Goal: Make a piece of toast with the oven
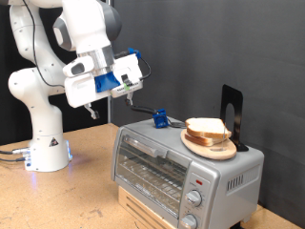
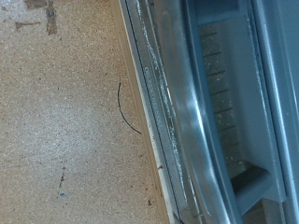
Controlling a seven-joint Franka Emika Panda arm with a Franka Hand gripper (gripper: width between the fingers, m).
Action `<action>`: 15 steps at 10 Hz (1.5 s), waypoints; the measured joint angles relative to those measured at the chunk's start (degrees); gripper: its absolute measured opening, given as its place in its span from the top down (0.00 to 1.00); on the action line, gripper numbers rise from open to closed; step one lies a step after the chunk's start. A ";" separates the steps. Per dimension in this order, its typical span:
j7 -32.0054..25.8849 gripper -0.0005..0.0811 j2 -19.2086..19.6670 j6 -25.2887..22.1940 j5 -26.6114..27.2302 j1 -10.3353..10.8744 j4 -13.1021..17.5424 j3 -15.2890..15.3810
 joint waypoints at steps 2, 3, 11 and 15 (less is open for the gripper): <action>0.85 0.00 0.18 0.11 -0.34 -0.05 0.00 0.32; -1.35 0.00 0.16 0.51 1.47 0.38 -0.01 -0.12; -8.32 0.00 6.98 6.85 5.27 2.01 -2.32 0.42; -8.32 0.00 10.15 10.12 4.74 1.98 -3.73 1.01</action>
